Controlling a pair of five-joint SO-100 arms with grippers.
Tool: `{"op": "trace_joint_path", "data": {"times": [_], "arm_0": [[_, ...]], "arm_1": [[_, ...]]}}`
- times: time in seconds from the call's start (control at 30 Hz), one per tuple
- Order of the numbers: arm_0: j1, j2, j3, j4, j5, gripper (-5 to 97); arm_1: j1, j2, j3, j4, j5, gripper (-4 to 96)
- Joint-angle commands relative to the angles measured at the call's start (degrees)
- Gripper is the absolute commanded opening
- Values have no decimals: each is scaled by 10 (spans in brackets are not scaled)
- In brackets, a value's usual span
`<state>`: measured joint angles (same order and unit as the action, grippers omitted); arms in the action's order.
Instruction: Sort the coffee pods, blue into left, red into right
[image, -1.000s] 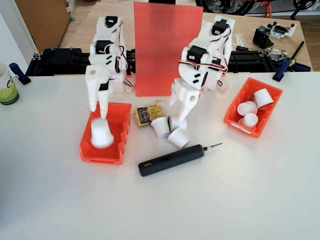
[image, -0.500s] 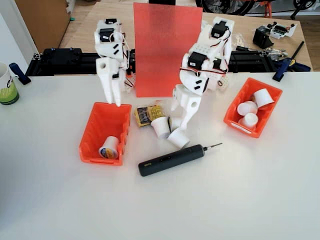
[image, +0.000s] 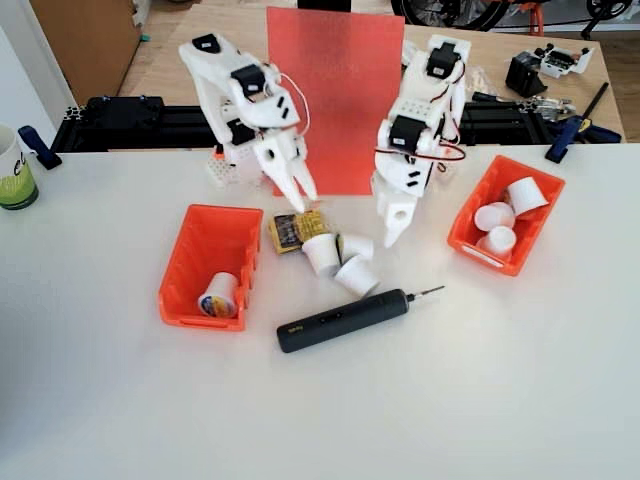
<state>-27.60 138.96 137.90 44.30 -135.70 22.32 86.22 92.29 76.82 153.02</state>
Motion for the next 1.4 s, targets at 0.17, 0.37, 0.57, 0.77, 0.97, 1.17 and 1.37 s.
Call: {"op": "trace_joint_path", "data": {"times": [0.17,0.37,0.57,0.77,0.97,1.17,1.37], "arm_0": [[4,-198,-18,-250,13,228],[20,-200,-26,-241,3,223],[61,-197,-26,-107,-49,229],[67,-198,-29,-37,-31,230],[68,-197,-30,-43,-32,224],[68,-198,-40,-40,-29,222],[68,-198,-40,-40,-28,222]], "arm_1": [[5,-37,23,-65,1,319],[20,-63,26,-72,-19,319],[51,-99,30,-87,-81,334],[79,-100,33,-105,-151,342],[88,-100,47,-146,-170,188],[80,-84,33,-117,-157,133],[75,-33,-14,-37,-178,111]]}}
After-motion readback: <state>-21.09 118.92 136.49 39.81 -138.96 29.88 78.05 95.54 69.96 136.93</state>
